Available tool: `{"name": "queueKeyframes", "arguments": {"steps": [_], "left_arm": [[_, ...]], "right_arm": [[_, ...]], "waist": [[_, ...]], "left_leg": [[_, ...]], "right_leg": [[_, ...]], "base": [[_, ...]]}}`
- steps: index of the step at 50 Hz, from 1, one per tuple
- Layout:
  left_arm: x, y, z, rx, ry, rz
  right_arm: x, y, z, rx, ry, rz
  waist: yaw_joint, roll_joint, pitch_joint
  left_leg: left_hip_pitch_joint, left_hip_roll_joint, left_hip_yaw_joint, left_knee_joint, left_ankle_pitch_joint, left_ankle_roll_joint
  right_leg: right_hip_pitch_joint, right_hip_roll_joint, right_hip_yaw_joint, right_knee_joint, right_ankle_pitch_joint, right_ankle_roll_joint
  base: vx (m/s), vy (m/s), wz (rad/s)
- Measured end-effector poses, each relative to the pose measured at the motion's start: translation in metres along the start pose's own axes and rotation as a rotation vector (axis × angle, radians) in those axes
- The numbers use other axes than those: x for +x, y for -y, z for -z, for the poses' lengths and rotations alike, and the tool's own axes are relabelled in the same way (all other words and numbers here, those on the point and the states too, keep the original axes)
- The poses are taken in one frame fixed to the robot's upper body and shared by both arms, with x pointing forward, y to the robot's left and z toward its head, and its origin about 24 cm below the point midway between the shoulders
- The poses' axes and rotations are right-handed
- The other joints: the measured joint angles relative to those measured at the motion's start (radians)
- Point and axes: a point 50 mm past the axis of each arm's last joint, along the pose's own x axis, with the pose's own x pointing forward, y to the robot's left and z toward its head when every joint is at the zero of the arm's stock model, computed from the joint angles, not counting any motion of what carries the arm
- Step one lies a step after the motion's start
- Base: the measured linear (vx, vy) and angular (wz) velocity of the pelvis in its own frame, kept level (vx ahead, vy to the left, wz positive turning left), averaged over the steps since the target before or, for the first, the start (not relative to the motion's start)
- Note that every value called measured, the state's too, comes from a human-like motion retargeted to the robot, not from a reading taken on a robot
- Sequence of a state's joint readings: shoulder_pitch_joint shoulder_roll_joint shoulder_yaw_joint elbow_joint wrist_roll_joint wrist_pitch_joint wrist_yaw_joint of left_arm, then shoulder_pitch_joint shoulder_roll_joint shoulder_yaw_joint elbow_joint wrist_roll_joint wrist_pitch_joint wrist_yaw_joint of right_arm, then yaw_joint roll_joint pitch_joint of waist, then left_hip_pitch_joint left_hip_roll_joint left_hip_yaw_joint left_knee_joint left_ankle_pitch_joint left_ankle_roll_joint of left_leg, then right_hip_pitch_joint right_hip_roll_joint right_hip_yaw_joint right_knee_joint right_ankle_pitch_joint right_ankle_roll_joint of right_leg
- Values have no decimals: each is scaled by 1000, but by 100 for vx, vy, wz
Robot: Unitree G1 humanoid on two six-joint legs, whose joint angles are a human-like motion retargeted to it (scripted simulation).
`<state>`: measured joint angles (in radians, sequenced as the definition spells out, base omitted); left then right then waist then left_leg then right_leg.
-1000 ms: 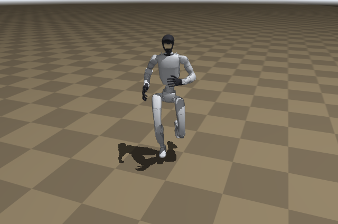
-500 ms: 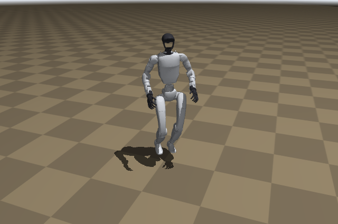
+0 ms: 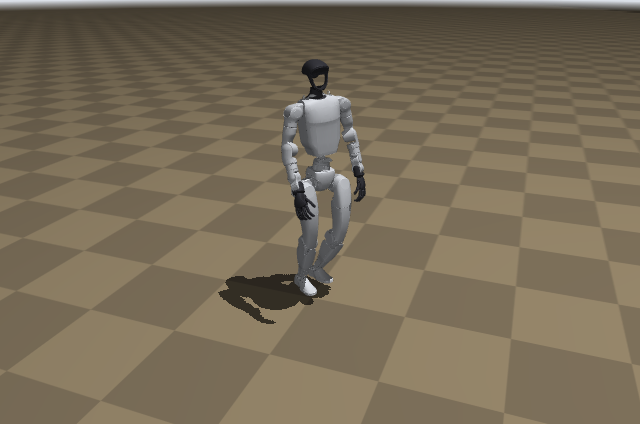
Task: Run
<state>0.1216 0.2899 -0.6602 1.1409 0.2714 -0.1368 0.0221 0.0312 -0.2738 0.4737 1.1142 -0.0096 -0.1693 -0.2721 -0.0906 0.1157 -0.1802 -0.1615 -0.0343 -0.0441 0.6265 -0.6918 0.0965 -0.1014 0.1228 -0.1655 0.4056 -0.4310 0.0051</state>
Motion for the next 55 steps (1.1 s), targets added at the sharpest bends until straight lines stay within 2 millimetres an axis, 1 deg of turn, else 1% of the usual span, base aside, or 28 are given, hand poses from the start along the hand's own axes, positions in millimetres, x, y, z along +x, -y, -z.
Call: {"name": "queueKeyframes", "arguments": {"steps": [2,7,13,17,20,22,25,27,30,33,38,40,42,43,45,47,48,50,52,55], "left_arm": [[0,2,-1,-23,8,0],[1,-2,-8,-116,40,-38],[6,-29,-35,-218,131,-134],[7,-46,-55,-262,199,-171],[8,-53,-67,-293,244,-174],[8,-55,-74,-312,273,-169],[7,-58,-81,-345,306,-162],[7,-56,-77,-373,297,-153],[7,-47,-66,-423,263,-130],[6,-35,-48,-478,200,-110],[-1,-8,-10,-543,70,-74],[-4,4,3,-555,20,-56],[-8,14,14,-557,-23,-41],[-9,19,18,-555,-42,-35],[-11,20,25,-546,-71,-44],[-11,14,30,-541,-92,-75],[-11,11,30,-541,-99,-92],[-9,3,28,-550,-101,-129],[-5,-9,21,-560,-87,-168],[0,-26,6,-569,-38,-223]], "right_arm": [[-3,-4,8,7,-31,-11],[-9,-9,25,27,-101,-26],[-18,-18,43,32,-175,-77],[-23,-25,51,17,-204,-137],[-24,-29,51,-6,-207,-189],[-20,-29,44,-25,-182,-215],[-10,-24,26,-58,-131,-233],[-6,-19,20,-79,-118,-242],[-1,-13,12,-101,-99,-245],[6,-4,-1,-116,-61,-234],[12,10,-19,-89,0,-192],[14,16,-22,-59,16,-170],[13,21,-22,-18,17,-149],[13,22,-20,7,13,-138],[11,24,-16,72,-1,-117],[9,20,-7,137,-32,-102],[6,18,-1,159,-57,-97],[0,13,17,183,-121,-89],[-7,9,37,180,-195,-88],[-21,2,66,153,-305,-95]], "waist": [[6,8,14],[17,21,18],[34,25,2],[51,26,-8],[69,26,-16],[86,27,-23],[114,27,-32],[130,26,-31],[148,14,-35],[178,-18,-51],[194,-57,-64],[173,-75,-59],[126,-107,-42],[99,-123,-34],[36,-174,-20],[-10,-204,-17],[-28,-207,-16],[-56,-196,-11],[-75,-168,3],[-97,-121,23]], "left_leg": [[-8,12,-4,40,-12,-7],[-33,28,-29,77,-39,-20],[-76,29,-67,90,-48,-30],[-118,27,-91,105,-52,-36],[-159,27,-108,127,-57,-42],[-190,28,-117,152,-60,-43],[-243,41,-104,208,-64,-42],[-284,78,-33,257,-64,-27],[-346,161,133,324,-75,24],[-414,162,180,355,-72,55],[-489,128,202,413,-72,87],[-493,83,207,441,-83,107],[-479,8,216,472,-103,136],[-472,-26,221,492,-120,152],[-452,-109,227,498,-136,165],[-421,-161,216,474,-140,165],[-398,-177,205,457,-141,165],[-327,-198,184,400,-134,165],[-227,-186,170,321,-105,137],[-86,-138,145,231,-23,63]], "right_leg": [[2,3,-16,26,-1,-1],[-2,15,-47,43,-14,-12],[-20,20,-80,36,-12,-27],[-40,23,-101,29,-6,-38],[-58,26,-116,23,0,-46],[-70,30,-126,20,5,-52],[-89,33,-146,21,9,-62],[-102,26,-170,29,6,-66],[-122,-1,-208,49,-8,-72],[-152,-27,-200,81,-34,-79],[-202,-90,-185,249,-92,-72],[-239,-122,-111,391,-106,-41],[-296,-142,16,599,-104,19],[-328,-136,72,705,-103,50],[-409,-120,182,925,-146,114],[-487,-147,210,1091,-90,122],[-528,-153,217,1145,-75,114],[-606,-160,225,1197,-78,84],[-668,-150,213,1158,-104,49],[-738,-110,182,1008,-115,24]], "base": [[-2,2,63],[0,3,65],[1,5,67],[0,6,68],[0,7,71],[1,9,75],[2,12,88],[4,16,124],[8,19,136],[16,18,88],[19,21,101],[24,25,168],[26,22,216],[30,14,221],[38,5,206],[49,1,140],[56,3,94],[63,4,60],[73,1,25],[81,-5,8]]}}
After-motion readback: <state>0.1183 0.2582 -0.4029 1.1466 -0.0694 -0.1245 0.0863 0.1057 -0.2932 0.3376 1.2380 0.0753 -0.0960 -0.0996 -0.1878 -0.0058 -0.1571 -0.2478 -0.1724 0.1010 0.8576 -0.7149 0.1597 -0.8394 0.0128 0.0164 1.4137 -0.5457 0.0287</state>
